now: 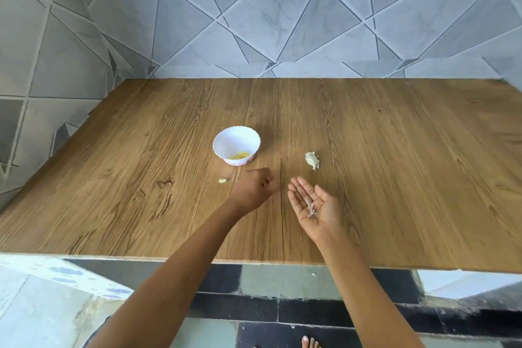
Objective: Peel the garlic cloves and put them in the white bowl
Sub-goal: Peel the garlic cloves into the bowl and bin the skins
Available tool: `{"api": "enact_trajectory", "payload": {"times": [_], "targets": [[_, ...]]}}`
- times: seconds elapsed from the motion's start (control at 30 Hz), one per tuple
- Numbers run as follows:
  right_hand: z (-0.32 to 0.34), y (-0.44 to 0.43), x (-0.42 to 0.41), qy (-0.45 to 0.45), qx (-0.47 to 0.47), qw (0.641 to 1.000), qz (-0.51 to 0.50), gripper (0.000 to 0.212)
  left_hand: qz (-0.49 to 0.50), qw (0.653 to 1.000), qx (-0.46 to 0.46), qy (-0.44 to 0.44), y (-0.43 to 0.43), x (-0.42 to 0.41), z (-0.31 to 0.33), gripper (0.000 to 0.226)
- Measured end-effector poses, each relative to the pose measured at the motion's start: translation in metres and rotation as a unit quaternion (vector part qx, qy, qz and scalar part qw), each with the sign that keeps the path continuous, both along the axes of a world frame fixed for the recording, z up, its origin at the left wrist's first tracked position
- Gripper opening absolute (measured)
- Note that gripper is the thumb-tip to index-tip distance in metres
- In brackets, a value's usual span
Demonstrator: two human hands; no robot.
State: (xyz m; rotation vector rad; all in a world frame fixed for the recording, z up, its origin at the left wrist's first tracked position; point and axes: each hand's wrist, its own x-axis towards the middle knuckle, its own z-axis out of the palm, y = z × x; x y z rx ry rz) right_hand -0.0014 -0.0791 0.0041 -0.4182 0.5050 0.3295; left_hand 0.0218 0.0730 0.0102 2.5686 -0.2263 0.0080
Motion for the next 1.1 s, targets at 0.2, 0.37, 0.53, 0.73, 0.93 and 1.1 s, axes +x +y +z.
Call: {"api": "enact_trajectory", "payload": {"times": [0.2, 0.37, 0.53, 0.73, 0.93, 1.1], "targets": [[0.002, 0.011, 0.004, -0.001, 0.009, 1.000, -0.009, 0.035, -0.133, 0.990, 0.014, -0.055, -0.011, -0.008, 0.027, 0.016], [0.000, 0.016, 0.009, -0.015, 0.006, 0.999, 0.030, 0.036, -0.030, 0.993, -0.087, -0.068, -0.011, -0.020, 0.021, 0.014], [0.002, 0.029, 0.014, -0.025, -0.022, 0.992, 0.124, 0.037, 0.172, 0.944, -0.276, -0.050, 0.017, -0.047, 0.015, 0.010], [0.008, 0.089, 0.004, -0.033, -0.020, 0.956, 0.292, 0.039, 0.368, 0.878, -0.296, -0.081, 0.072, -0.122, 0.011, 0.019], [0.005, 0.178, -0.044, -0.039, -0.010, 0.890, 0.453, 0.038, 0.537, 0.788, -0.272, -0.132, 0.124, -0.220, 0.003, 0.020], [-0.009, 0.259, -0.108, -0.027, -0.011, 0.838, 0.545, 0.036, 0.627, 0.713, -0.282, -0.141, 0.166, -0.292, -0.010, 0.019]]}}
